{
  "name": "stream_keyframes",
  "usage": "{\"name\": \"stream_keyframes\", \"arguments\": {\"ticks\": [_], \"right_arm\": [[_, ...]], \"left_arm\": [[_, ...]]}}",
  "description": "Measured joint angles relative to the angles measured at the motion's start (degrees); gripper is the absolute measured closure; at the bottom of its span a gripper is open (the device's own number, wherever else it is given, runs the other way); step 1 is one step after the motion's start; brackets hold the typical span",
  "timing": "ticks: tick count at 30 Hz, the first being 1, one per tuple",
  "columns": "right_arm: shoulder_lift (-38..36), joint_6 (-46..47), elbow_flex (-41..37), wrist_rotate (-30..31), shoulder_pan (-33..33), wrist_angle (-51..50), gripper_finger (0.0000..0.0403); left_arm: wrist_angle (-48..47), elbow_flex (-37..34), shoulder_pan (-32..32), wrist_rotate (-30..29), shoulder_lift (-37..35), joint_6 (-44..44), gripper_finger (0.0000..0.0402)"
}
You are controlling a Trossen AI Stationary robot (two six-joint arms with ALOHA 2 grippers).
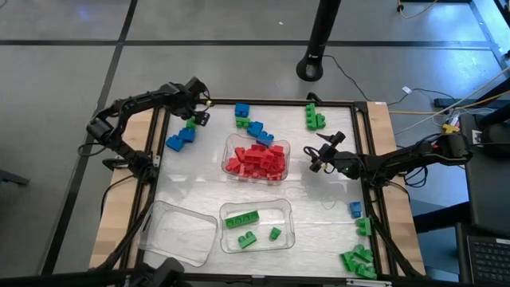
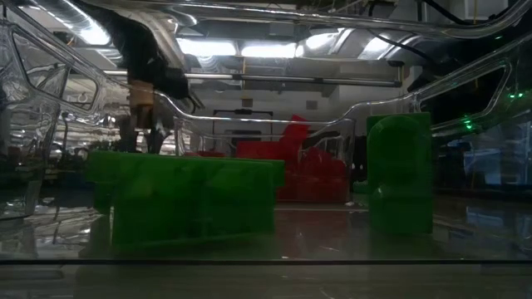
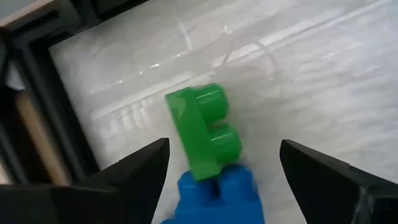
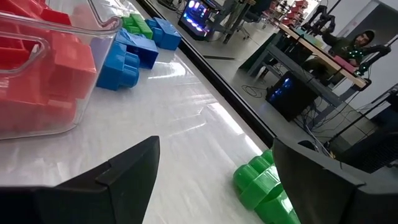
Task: Sort blocks
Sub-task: Put the green game piece into the bottom right transparent bin
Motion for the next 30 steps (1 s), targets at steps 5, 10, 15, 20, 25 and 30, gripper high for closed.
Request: {"name": "stream_keyframes", "arguments": {"ticks": [5, 10, 15, 20, 25, 30], "right_arm": [[0.0, 0.01, 0.0, -0.02, 0.02, 0.02, 0.0091], [-0.01, 0.01, 0.0, -0.01, 0.01, 0.02, 0.0091], [0.0, 0.01, 0.0, -0.02, 0.0, 0.04, 0.0091], [0.0, 0.01, 0.0, -0.02, 0.0, 0.13, 0.0091], [-0.01, 0.06, 0.0, -0.01, 0.02, 0.26, 0.0091], [0.0, 0.09, 0.0, -0.02, 0.01, 0.31, 0.0091]], "left_arm": [[2.7, -2.6, -0.2, 0.0, 0.0, -1.14, 0.0105], [6.84, -5.02, -0.18, -0.04, 0.0, -2.18, 0.0105], [10.72, -8.16, 0.16, -0.02, 0.0, -2.94, 0.0105], [15.89, -10.86, 0.23, -0.04, 0.0, -2.9, 0.0105], [18.12, -12.6, 0.19, 0.0, 0.07, -1.51, 0.0105], [18.6, -13.62, -0.28, 0.33, 0.07, 0.36, 0.0115]]}}
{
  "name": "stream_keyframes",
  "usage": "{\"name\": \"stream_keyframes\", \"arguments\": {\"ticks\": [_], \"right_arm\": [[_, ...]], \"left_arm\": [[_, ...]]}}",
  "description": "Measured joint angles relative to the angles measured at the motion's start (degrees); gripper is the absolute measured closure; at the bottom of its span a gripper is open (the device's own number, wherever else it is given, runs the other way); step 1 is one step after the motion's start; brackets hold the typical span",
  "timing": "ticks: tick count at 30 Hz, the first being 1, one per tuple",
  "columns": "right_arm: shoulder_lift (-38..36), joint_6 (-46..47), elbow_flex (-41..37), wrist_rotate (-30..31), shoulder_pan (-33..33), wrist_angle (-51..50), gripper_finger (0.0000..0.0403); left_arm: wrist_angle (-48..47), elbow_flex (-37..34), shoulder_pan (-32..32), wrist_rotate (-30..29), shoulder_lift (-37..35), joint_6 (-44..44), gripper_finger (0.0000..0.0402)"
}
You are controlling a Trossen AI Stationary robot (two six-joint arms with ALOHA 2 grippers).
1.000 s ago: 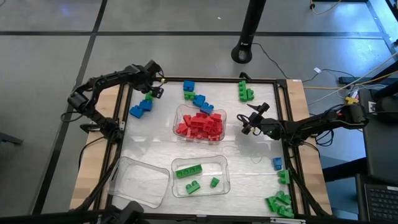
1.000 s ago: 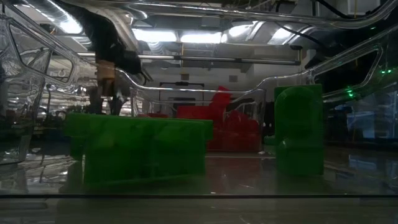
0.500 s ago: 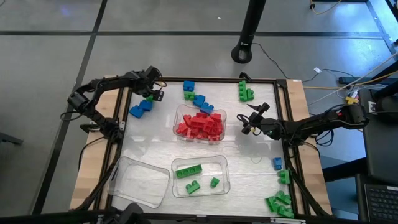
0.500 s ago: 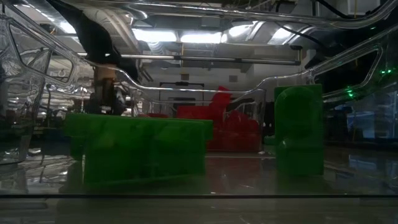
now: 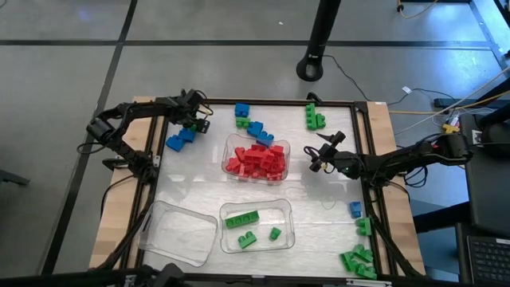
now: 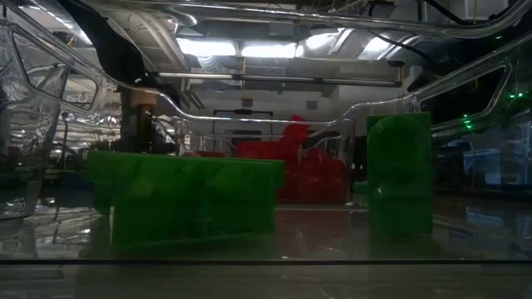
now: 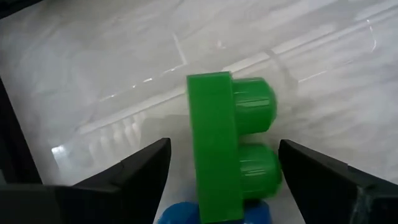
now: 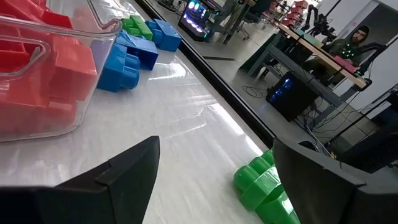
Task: Sort blocks
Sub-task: Put the green game piece into the bottom right transparent bin
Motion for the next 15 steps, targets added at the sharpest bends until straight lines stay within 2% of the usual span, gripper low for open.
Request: {"name": "stream_keyframes", "arguments": {"ticks": [4, 11, 15], "right_arm": [[0.0, 0.03, 0.0, 0.0, 0.02, 0.13, 0.0091], [0.0, 0.1, 0.0, 0.0, -0.01, 0.15, 0.0091], [0.0, 0.12, 0.0, 0.0, 0.02, 0.15, 0.0091]], "left_arm": [[1.18, 0.02, -0.2, 0.08, 0.0, 1.22, 0.0151], [2.59, 0.04, -0.12, 0.02, 0.0, 3.9, 0.0243], [3.04, 0.08, -0.12, 0.02, -0.02, 4.57, 0.0253]]}}
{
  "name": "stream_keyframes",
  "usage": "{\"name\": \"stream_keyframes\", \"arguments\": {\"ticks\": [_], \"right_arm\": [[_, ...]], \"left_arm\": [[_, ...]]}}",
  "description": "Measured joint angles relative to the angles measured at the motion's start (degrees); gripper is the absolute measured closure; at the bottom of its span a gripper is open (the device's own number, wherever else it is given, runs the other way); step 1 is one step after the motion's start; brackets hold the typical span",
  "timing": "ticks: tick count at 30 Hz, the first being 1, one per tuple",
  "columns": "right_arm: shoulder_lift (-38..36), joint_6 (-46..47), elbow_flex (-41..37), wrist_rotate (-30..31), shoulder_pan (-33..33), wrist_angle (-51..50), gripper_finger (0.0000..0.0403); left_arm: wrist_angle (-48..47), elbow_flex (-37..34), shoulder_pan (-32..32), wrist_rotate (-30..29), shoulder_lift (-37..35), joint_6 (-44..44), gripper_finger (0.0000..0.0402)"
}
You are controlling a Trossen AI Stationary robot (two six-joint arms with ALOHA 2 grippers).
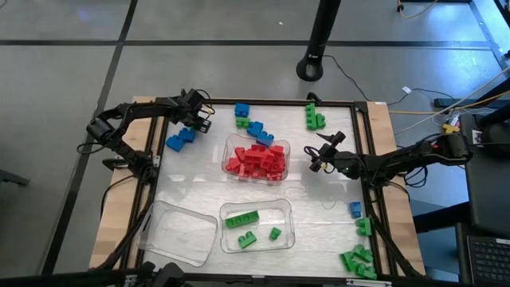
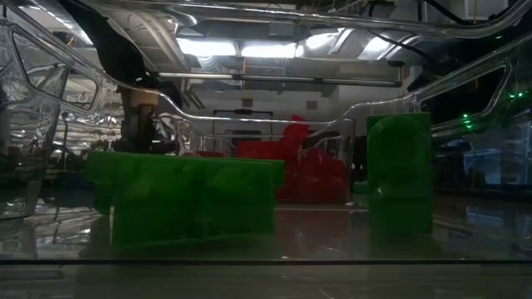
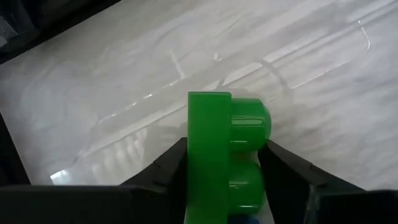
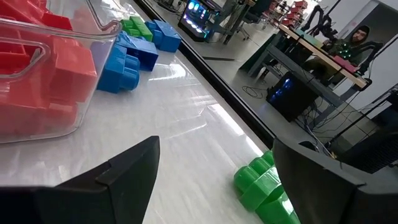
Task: Sort blocks
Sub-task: Put the green game piece into the bottom right transparent bin
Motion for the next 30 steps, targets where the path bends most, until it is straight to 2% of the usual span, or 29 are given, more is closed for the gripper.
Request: {"name": "stream_keyframes", "arguments": {"ticks": [10, 18, 24, 30], "right_arm": [[0.0, 0.0, 0.0, 0.0, 0.0, 0.07, 0.0091], [-0.01, -0.07, 0.0, 0.07, -0.02, 0.22, 0.0091], [0.0, -0.11, -0.02, 0.26, 0.0, 0.28, 0.0091], [0.0, -0.15, -0.02, 0.14, -0.02, 1.23, 0.0091]], "left_arm": [[-0.38, -0.02, -0.79, 0.03, -3.77, 0.96, 0.0248], [-1.7, 0.35, -4.41, 0.2, -14.93, -0.44, 0.0244], [-1.17, 1.94, -12.19, 5.32, -23.58, -0.55, 0.0247], [4.58, 2.24, -24.92, 13.08, -28.31, 0.85, 0.024]]}}
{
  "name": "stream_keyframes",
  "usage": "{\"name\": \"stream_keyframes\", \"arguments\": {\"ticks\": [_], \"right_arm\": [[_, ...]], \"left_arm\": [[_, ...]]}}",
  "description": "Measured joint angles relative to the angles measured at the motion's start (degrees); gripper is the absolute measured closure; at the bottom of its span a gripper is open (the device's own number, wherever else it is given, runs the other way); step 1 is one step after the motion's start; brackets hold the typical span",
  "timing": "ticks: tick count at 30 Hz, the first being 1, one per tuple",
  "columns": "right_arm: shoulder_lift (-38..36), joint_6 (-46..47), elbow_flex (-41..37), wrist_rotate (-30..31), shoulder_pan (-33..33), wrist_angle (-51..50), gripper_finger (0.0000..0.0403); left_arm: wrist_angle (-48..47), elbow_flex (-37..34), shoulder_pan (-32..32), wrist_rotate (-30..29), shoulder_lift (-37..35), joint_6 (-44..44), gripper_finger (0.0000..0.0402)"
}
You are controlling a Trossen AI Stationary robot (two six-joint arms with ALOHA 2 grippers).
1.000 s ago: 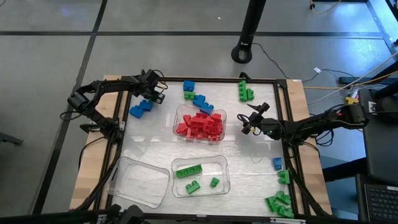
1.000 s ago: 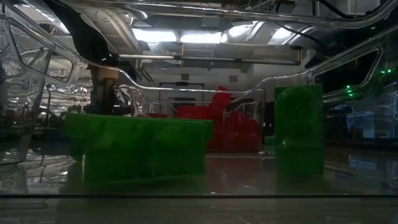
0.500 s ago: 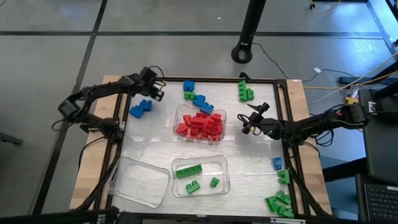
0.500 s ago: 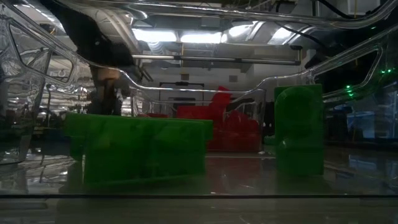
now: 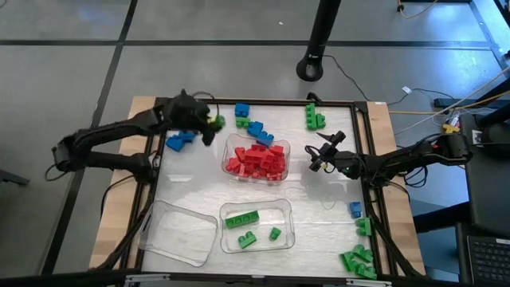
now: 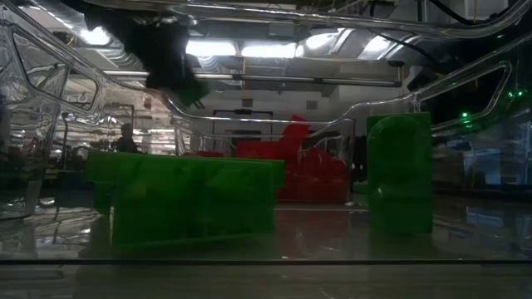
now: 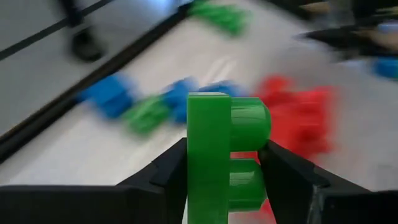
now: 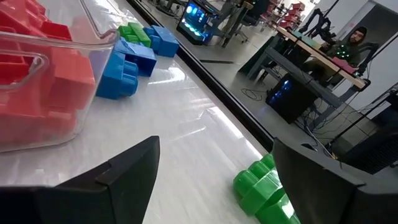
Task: Sort blocks
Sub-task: Put the green game piece into the bottom right transparent bin
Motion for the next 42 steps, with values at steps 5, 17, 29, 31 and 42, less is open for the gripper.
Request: {"name": "stream_keyframes", "arguments": {"ticks": [5, 17, 29, 31, 42], "right_arm": [[-0.01, 0.0, 0.0, -0.07, 0.0, -0.01, 0.0091], [0.0, 0.17, 0.0, -0.66, 0.0, 0.47, 0.0091], [-0.02, 0.19, 0.0, -3.82, 0.0, 1.95, 0.0091], [-0.01, 0.19, 0.0, -4.62, 0.02, 2.45, 0.0091], [0.0, 0.19, 0.0, -7.69, 0.02, 3.75, 0.0091]], "left_arm": [[6.63, 0.01, -12.51, 0.6, 0.63, -0.88, 0.0239], [28.08, 0.03, -36.88, 0.13, 11.44, -8.32, 0.0238], [28.27, 9.95, -46.71, 0.06, 30.98, -11.76, 0.0238], [27.59, 11.39, -47.04, 0.42, 32.88, -12.19, 0.0237], [28.29, 12.51, -47.43, 0.64, 37.14, -18.52, 0.0202]]}}
